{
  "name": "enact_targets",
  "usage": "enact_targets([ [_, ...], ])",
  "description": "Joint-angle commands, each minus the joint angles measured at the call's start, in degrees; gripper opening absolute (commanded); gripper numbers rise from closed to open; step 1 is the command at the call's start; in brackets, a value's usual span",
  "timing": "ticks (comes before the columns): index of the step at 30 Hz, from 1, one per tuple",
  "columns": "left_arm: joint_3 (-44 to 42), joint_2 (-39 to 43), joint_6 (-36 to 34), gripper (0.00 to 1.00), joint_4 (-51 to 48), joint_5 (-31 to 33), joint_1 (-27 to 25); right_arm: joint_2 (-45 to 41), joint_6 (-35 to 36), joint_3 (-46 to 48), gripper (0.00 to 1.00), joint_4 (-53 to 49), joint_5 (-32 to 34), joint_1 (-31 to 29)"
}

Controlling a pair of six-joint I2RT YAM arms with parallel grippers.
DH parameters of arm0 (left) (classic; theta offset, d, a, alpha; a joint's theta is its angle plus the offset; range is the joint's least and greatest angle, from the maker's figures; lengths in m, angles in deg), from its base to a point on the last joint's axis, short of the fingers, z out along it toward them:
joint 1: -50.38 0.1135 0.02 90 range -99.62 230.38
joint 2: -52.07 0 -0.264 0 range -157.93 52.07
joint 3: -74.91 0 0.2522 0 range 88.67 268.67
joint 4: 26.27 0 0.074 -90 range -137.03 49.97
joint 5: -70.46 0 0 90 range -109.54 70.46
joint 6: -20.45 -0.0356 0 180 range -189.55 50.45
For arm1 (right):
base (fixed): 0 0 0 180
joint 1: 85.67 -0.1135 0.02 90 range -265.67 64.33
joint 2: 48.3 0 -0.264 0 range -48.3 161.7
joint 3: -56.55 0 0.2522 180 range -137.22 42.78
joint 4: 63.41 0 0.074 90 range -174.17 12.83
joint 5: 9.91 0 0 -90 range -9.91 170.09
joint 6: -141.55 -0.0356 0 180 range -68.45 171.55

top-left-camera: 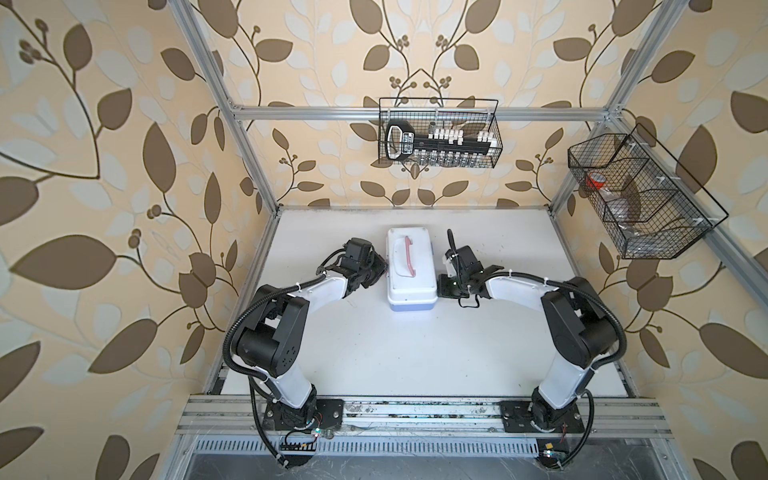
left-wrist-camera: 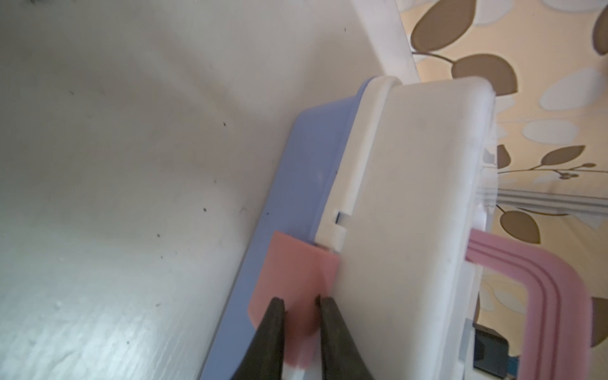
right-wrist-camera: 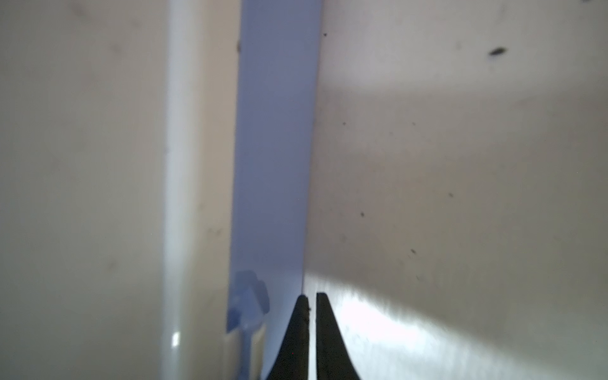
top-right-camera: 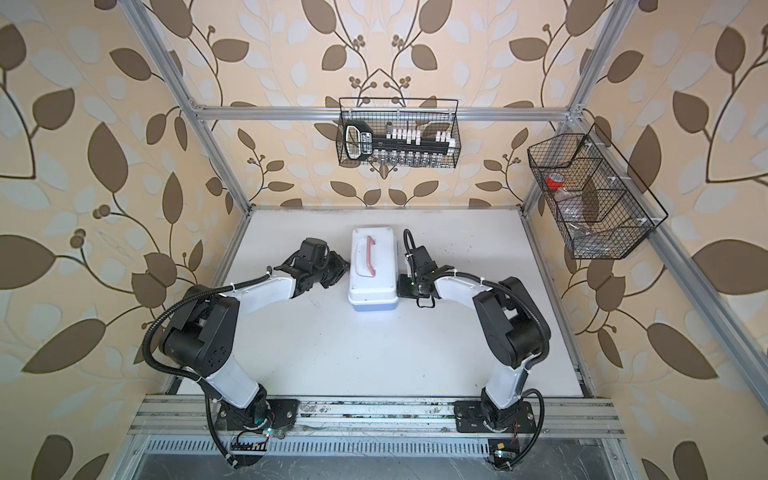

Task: Pack the tool kit
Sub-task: 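Release the closed white lid and draw both grippers back from the box, then move the left gripper to the pink latch on the box side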

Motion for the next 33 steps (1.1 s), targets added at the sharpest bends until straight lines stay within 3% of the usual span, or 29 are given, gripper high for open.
enact_targets([
  [1, -1.67, 4.24, 0.03, 0.22, 0.01, -2.36, -2.7, -6.95, -0.84, 3.36, 0.09, -0.7, 3.78, 1.85],
  [10, -2.54, 14.75, -2.73, 0.25, -5.61, 1.6, -2.68, -24.89, 1.44, 5.44, 0.11, -11.82, 19.58, 3.15],
  [13, -3.66, 19.35, -3.62, 0.27, -8.2, 4.36, -1.37, -27.78, 2.34, 1.37, 0.1, -13.89, 23.71, -1.44],
  [18, -7.65, 23.67, -3.64, 0.28, -11.08, 7.98, 3.25, -23.58, 3.82, -8.28, 0.02, -18.1, 27.96, -9.57],
  [23, -11.95, 16.77, -0.32, 0.07, -2.03, -6.83, 12.21, -20.06, 4.73, -9.63, 0.0, -14.22, 25.62, -15.49],
  [26, -13.74, 9.27, 3.31, 0.01, 9.87, -18.03, 15.73, -18.11, 3.56, -8.51, 0.0, -12.93, 22.36, -15.24],
  [30, -15.85, 3.61, 7.67, 0.08, 22.85, -24.31, 16.97, -17.51, 2.47, -6.12, 0.0, -11.74, 20.44, -14.2],
  [33, -16.07, 1.4, 8.68, 0.26, 26.02, -26.08, 16.99, -18.09, 1.86, -4.69, 0.0, -10.91, 18.82, -12.71],
])
